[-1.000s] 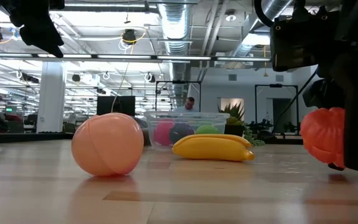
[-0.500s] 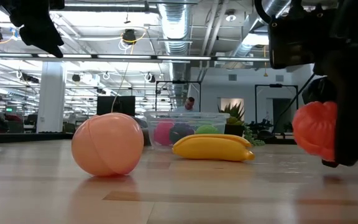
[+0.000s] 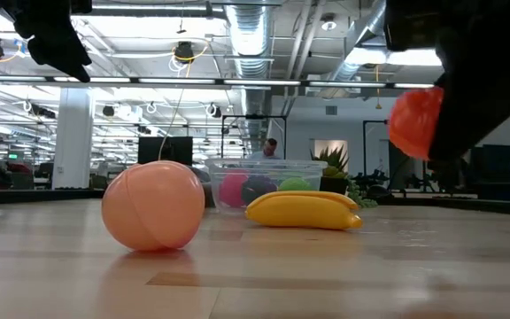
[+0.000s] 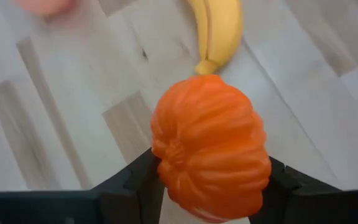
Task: Pick and placing Produce into tupperware
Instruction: Put the orange bell pepper into the transparent bin
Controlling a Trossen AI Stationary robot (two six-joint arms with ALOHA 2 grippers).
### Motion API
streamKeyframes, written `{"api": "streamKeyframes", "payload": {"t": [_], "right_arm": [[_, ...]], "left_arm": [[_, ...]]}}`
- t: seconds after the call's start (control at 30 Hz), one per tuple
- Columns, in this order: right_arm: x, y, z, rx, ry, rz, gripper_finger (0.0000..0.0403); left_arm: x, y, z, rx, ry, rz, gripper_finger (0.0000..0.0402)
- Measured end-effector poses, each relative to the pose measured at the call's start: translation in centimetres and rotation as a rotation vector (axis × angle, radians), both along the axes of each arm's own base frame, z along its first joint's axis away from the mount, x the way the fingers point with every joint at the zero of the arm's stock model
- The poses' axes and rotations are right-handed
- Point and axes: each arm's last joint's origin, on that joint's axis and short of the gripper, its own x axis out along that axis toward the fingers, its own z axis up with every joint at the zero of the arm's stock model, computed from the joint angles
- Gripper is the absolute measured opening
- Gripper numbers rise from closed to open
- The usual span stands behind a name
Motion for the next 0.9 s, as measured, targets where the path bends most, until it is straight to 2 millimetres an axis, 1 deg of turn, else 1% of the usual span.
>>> {"api": "streamKeyframes", "payload": {"t": [0.23,0.57,0.9], "right_arm": [[-0.3,-0.3,0.9,-0.028,-0.046,-0.050,0.0204],[-0.6,0.1,0.9,-0.023,-0.070,-0.093,0.0190],[-0.5,0.1,1.2,-0.023,-0.103,-0.103,0.0196]], "left_arm": [[0.0,0.0,0.0,-0.001,0.000,0.000,0.0308],[0.0,0.0,0.0,-0.001,0.000,0.000,0.0308],[0.0,0.0,0.0,-0.002,-0.001,0.001,0.0308]]}}
